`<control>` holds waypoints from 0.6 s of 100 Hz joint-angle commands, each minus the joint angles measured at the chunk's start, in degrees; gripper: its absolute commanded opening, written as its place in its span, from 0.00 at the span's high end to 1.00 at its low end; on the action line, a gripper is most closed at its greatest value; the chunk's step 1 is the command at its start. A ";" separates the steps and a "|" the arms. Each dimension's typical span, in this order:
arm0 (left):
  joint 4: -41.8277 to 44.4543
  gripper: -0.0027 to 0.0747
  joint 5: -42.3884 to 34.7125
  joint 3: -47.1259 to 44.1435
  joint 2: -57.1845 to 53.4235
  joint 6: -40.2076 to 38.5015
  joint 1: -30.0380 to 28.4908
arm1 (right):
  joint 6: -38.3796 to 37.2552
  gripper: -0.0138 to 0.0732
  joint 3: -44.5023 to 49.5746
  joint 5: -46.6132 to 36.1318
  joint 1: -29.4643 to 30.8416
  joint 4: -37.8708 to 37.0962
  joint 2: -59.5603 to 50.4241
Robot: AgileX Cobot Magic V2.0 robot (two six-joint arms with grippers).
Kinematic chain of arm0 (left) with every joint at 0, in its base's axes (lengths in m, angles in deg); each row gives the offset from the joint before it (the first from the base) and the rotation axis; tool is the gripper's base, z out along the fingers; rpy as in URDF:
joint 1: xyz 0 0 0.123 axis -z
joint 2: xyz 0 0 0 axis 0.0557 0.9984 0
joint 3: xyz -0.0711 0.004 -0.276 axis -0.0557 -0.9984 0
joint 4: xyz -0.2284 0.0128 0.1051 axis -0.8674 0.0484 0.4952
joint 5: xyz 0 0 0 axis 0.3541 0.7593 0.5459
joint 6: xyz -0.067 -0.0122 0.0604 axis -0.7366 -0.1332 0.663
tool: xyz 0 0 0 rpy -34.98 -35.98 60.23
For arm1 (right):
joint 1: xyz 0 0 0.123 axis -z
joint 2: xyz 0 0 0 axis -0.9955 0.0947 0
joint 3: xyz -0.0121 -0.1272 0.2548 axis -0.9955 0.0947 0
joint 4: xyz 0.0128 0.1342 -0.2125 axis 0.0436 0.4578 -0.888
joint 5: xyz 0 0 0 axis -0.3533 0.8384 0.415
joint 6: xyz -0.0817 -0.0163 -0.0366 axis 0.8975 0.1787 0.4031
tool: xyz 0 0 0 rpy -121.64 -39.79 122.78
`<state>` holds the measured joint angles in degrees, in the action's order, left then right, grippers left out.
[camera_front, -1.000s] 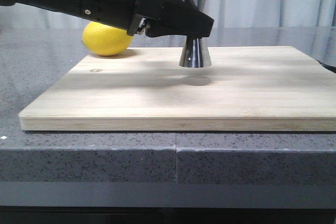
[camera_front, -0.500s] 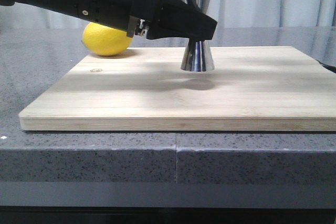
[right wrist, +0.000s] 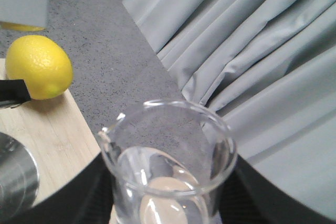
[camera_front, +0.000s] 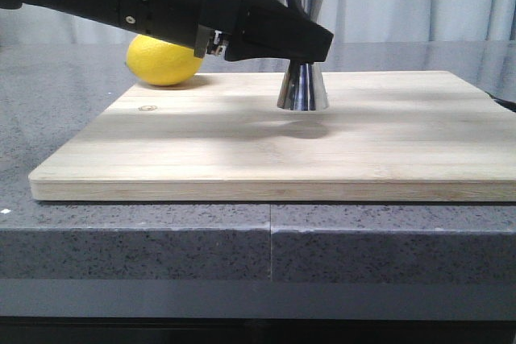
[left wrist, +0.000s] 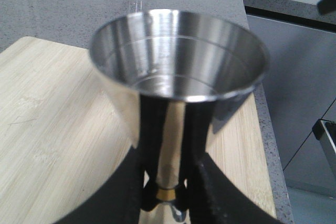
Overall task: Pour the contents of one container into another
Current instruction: 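Tilt the beaker with the right gripper, pouring liquid into the jigger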
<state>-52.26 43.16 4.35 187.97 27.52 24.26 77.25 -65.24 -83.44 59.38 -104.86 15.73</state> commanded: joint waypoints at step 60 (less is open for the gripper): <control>-3.65 0.98 3.32 1.85 -3.30 -0.36 -0.14 | 0.30 0.56 -2.14 -3.83 -2.16 -2.94 -1.92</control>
<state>-52.19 43.16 4.35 187.97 27.52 24.26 77.25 -65.24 -83.65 57.28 -107.18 15.73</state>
